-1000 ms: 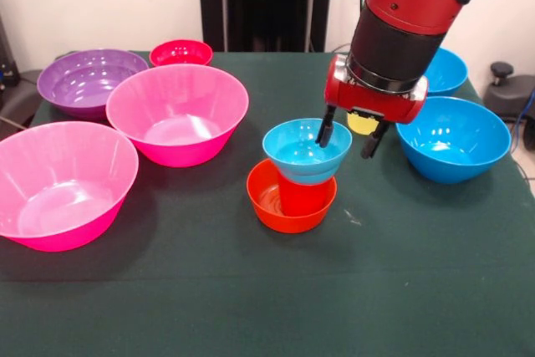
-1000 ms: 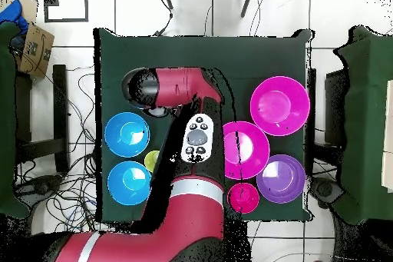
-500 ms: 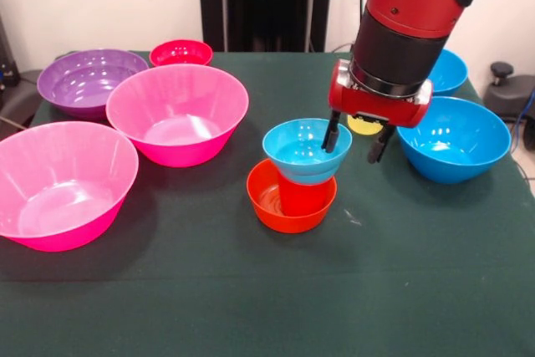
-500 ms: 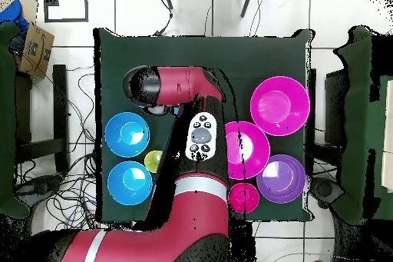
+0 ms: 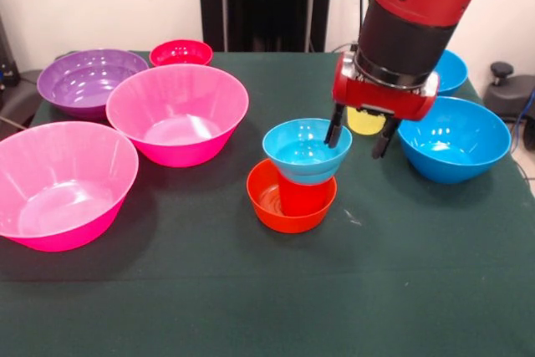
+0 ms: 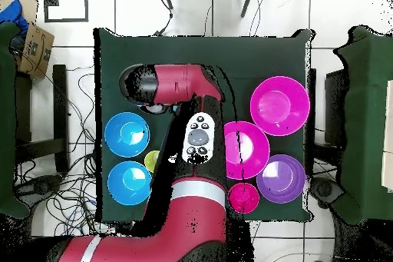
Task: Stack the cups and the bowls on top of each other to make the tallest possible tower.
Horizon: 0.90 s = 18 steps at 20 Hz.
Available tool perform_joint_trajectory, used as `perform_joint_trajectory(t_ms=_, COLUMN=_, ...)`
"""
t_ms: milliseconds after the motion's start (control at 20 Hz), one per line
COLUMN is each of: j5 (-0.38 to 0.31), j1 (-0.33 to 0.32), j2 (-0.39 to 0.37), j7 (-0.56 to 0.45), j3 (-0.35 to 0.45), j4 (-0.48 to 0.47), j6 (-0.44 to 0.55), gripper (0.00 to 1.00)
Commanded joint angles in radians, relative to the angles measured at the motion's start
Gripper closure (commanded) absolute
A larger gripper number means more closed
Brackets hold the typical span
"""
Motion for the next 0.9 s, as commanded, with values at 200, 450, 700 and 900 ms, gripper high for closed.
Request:
perform_joint_trajectory(t_ms=200, j5=-0.019, j1=-0.015, j2=-0.063, j7=-0.037, j3=0.072, j4=0.003, j6=0.136, gripper=0.0)
perform_joint_trajectory(t_ms=450, j5=-0.015, j1=-0.028, j2=-0.085, j7=-0.041, j3=0.078, j4=0.001, j6=0.15, gripper=0.0)
perform_joint_trajectory(t_ms=700, j5=0.014, j1=-0.063, j2=-0.174, j7=-0.047, j3=0.119, j4=0.223, j6=-0.024, gripper=0.0)
perform_joint_trajectory(t_ms=900, j5=0.031, j1=-0.103, j2=-0.279, j7=-0.08, j3=0.157, j4=0.409, j6=-0.123, gripper=0.0)
